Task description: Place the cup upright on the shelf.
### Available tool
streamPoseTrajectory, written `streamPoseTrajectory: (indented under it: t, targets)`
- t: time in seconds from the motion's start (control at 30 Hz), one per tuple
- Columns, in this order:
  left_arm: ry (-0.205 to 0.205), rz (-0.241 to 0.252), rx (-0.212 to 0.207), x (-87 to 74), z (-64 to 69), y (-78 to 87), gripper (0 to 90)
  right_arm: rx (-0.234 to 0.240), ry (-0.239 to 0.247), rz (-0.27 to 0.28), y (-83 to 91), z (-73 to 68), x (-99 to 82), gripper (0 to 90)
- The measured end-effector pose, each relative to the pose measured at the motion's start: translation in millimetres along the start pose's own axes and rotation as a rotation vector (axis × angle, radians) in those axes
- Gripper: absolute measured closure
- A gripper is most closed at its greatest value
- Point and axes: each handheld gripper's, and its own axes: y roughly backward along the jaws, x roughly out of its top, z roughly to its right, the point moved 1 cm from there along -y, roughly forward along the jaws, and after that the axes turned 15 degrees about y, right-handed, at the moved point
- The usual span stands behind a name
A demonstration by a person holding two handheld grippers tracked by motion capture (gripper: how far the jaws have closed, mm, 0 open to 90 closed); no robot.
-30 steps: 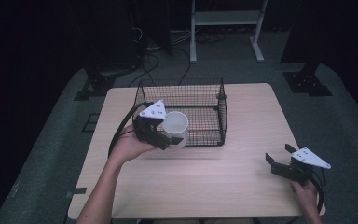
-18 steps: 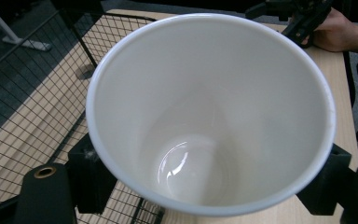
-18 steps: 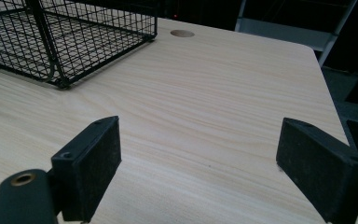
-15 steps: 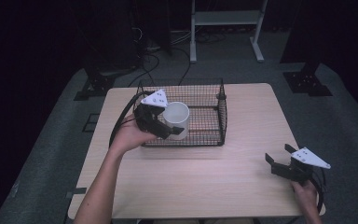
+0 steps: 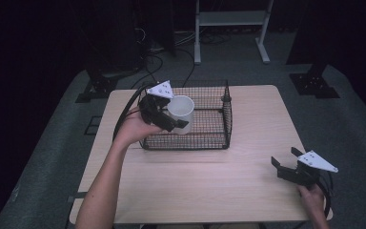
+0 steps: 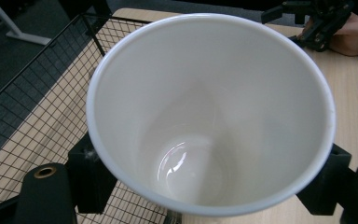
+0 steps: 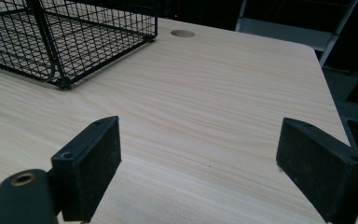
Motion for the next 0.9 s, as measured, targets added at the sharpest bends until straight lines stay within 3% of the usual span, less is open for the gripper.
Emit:
streamPoseTrajectory:
  t: [0.47,0.9]
  targets:
    - [0.005,-0.009,0.003,18.1,-15.8,-8.0,21.1,0.0,-0.004,0.001,0.0,0.3,-0.1,13.1]
    - [0.034,-0.048,0.019,23.0,-35.4,-30.5,21.1,0.002,-0.005,0.003,-0.1,0.8,-0.2,13.1]
